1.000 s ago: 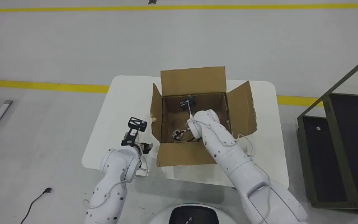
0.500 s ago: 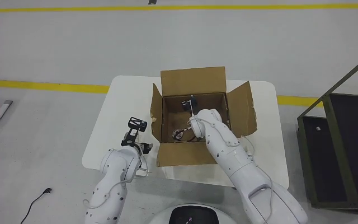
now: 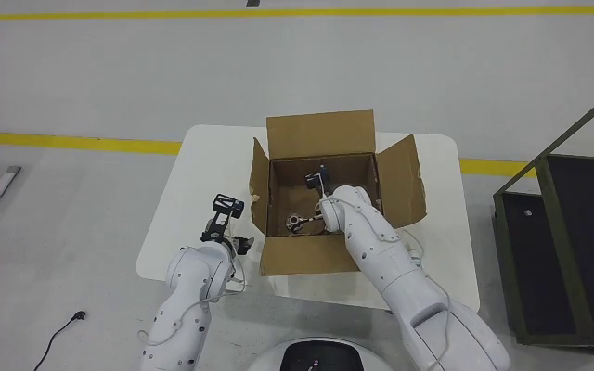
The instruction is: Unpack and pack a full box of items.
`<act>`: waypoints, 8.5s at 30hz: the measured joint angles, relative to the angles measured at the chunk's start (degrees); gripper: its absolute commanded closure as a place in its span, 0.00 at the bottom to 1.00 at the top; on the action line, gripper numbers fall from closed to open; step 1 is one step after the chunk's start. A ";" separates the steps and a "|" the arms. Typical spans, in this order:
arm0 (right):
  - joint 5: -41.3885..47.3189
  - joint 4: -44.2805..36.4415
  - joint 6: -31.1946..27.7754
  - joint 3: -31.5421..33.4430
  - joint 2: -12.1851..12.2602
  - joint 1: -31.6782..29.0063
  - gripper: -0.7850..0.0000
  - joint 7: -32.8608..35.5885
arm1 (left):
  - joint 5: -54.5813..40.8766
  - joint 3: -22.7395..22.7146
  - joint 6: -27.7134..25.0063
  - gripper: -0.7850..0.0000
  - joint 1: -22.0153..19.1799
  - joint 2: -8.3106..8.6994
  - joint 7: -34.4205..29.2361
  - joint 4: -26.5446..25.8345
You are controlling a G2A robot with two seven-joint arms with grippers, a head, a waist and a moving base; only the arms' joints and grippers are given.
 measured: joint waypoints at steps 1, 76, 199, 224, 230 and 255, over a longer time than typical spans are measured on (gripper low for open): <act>0.12 0.38 -0.04 -0.10 -0.10 0.16 0.54 -0.20 | 0.00 0.00 0.00 0.00 0.00 0.00 0.00 0.00; 6.26 16.68 0.89 -3.03 -5.21 9.00 1.00 -8.88 | 0.00 0.00 0.00 0.00 0.00 0.00 0.00 0.00; 13.91 -88.37 -13.53 42.50 13.26 -40.24 1.00 1.53 | 0.00 0.00 0.00 0.00 0.00 0.00 0.00 0.00; 6.82 -82.98 -20.15 53.20 15.93 -60.70 1.00 -0.19 | 0.00 0.00 0.00 0.00 0.00 0.00 0.00 0.00; 0.19 -78.72 -22.85 49.51 16.39 -63.01 1.00 -3.51 | 0.00 0.00 0.00 0.00 0.00 0.00 0.00 0.00; -10.66 -67.81 -15.03 40.06 16.86 -62.10 0.68 -6.98 | 0.00 0.00 0.00 0.00 0.00 0.00 0.00 0.00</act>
